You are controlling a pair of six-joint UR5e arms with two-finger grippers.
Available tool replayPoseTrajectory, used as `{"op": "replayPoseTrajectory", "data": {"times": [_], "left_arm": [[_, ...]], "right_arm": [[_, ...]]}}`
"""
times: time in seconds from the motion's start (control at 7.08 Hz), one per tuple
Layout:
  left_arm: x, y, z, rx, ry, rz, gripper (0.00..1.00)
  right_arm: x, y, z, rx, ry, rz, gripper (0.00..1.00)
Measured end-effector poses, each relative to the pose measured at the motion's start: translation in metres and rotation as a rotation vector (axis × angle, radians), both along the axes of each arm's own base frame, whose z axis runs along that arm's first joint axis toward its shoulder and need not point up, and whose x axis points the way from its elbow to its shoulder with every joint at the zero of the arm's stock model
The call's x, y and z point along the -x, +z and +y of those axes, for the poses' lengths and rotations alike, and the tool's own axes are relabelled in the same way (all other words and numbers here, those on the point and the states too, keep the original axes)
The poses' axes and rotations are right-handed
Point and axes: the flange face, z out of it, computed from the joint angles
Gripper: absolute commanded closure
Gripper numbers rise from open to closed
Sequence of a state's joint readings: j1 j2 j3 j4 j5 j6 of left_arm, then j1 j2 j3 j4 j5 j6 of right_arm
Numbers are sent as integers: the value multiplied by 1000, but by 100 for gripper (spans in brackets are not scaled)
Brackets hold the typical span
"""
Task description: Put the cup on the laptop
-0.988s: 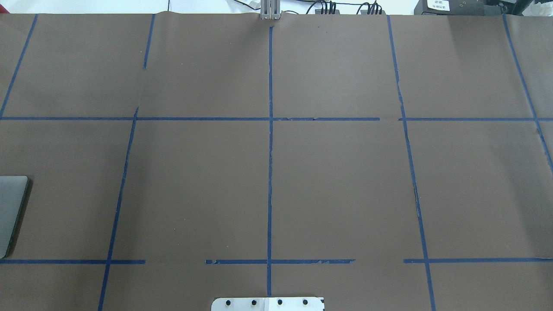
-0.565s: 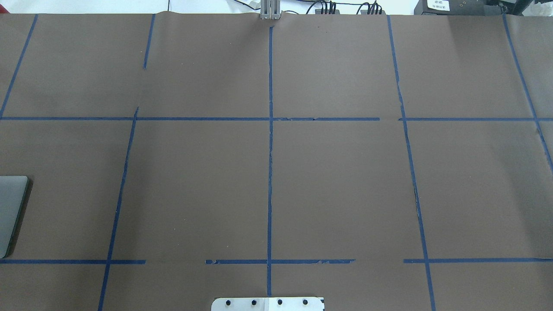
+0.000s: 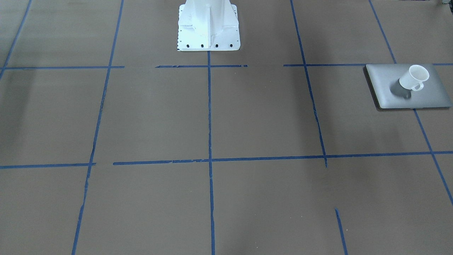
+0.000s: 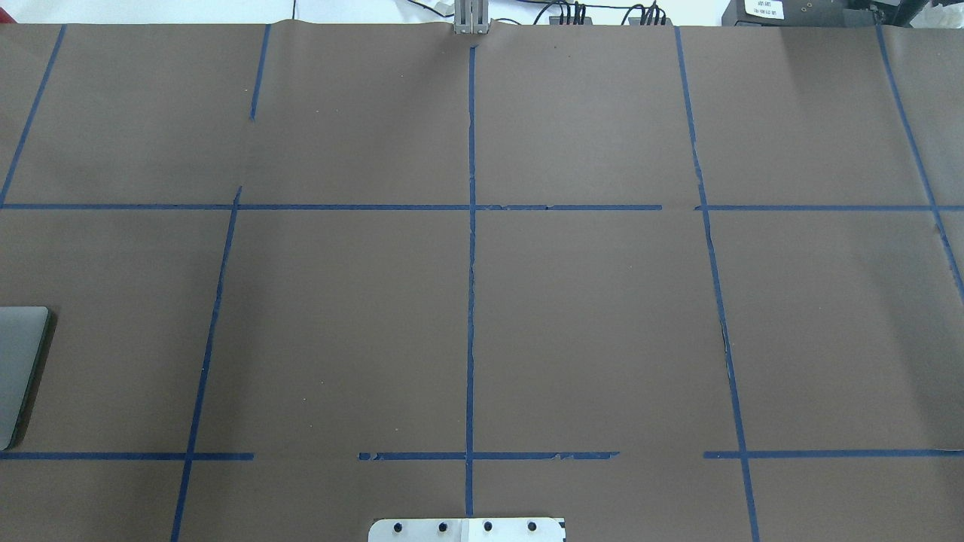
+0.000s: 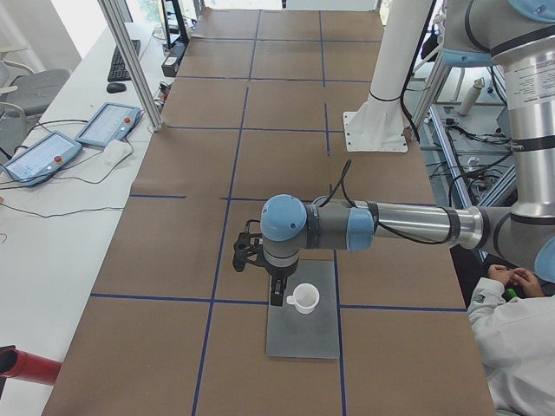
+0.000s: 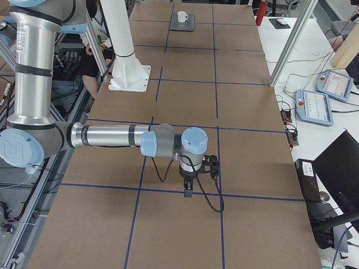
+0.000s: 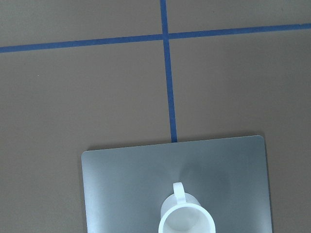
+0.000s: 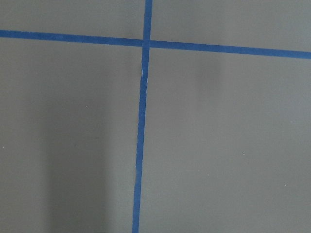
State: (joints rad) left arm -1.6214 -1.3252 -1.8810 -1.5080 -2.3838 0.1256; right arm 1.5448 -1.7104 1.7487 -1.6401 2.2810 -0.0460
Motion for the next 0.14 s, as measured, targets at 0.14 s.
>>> {"op": "replayPoseTrajectory", "data": {"times": [0.14], "left_arm": [[0,2,0,4,0,0,0]], "right_arm": [[0,0,0,0,0,0,0]]}}
